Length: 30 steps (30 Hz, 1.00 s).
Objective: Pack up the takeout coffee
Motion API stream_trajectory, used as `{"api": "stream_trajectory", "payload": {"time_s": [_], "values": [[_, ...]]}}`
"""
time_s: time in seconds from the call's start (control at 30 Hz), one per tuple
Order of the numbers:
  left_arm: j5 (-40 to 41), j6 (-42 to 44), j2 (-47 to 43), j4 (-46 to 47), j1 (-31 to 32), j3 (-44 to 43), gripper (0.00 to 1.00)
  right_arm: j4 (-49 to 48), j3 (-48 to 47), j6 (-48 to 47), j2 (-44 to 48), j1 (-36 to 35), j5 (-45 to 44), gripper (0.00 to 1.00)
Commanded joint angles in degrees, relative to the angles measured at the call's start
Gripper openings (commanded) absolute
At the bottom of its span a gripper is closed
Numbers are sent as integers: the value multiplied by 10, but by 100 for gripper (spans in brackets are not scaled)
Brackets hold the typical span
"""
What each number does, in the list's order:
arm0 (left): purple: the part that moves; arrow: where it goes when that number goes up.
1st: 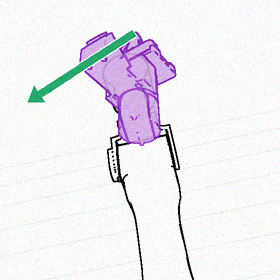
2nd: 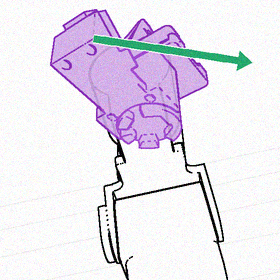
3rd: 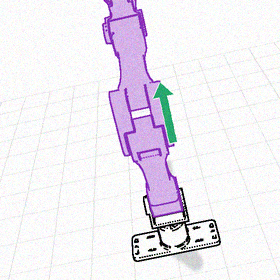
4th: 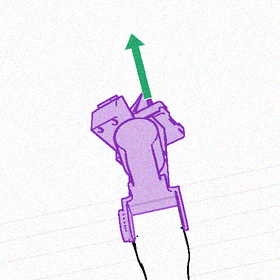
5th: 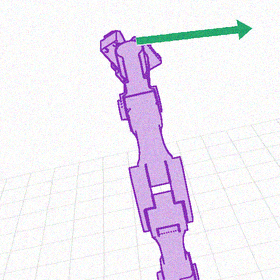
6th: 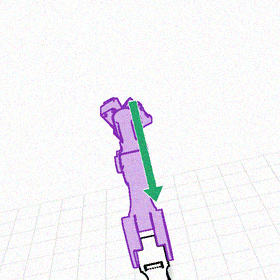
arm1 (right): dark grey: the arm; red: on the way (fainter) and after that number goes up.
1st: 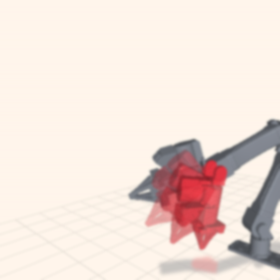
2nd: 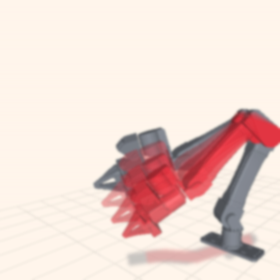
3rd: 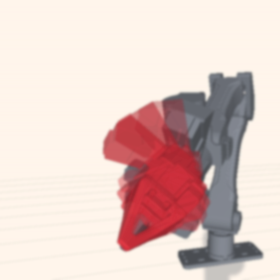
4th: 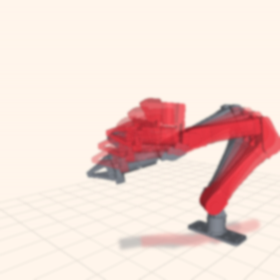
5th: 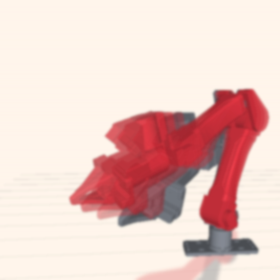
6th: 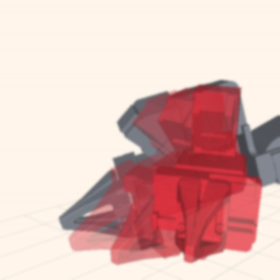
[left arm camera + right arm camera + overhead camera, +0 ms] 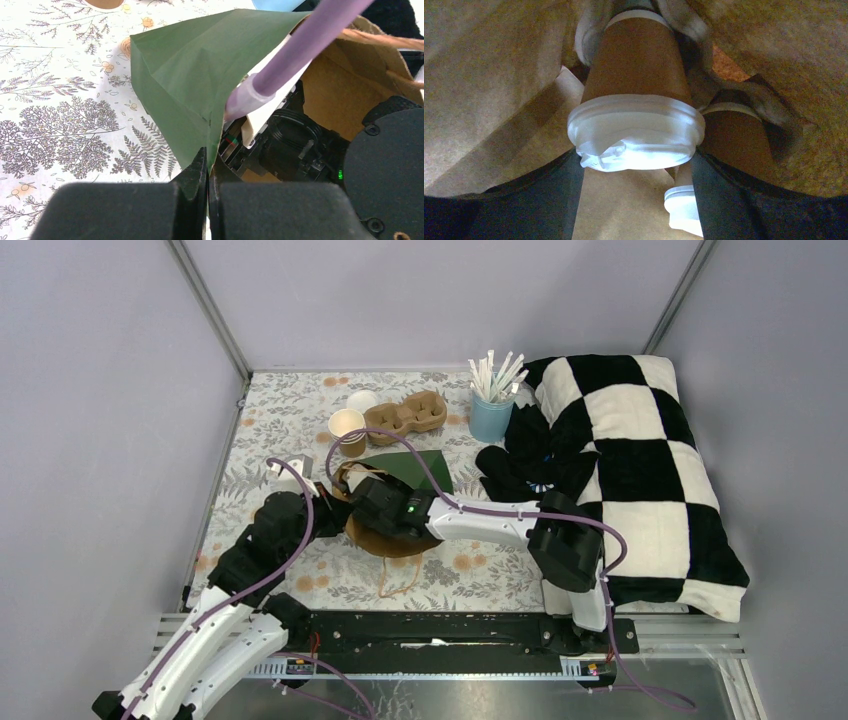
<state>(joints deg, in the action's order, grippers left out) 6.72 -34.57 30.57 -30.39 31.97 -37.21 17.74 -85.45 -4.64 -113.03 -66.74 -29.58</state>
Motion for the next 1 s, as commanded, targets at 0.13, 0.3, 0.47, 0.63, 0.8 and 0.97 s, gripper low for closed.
{"api": "stream_trajectory", "payload": {"time_s": [0.13, 0.3, 0.47, 0.63, 0.8, 0.97], "values": [[-61, -19, -4, 27, 8, -1, 0, -9, -8, 18, -35, 15, 53, 60], [-59, -22, -9, 23, 8, 2, 0, -70, 41, 23, 15, 19, 59, 73], [-32, -24, -17, 5, 8, 2, 0, -83, 72, 12, 37, 19, 76, 88], [-20, -27, -27, -14, 8, 3, 0, -73, 96, -7, 68, 19, 100, 100], [-18, -32, -29, -15, 8, 5, 0, -59, 99, -10, 101, 19, 136, 100], [-22, -28, -22, -15, 8, -1, 0, -36, 100, 2, 127, 18, 141, 100]]}}
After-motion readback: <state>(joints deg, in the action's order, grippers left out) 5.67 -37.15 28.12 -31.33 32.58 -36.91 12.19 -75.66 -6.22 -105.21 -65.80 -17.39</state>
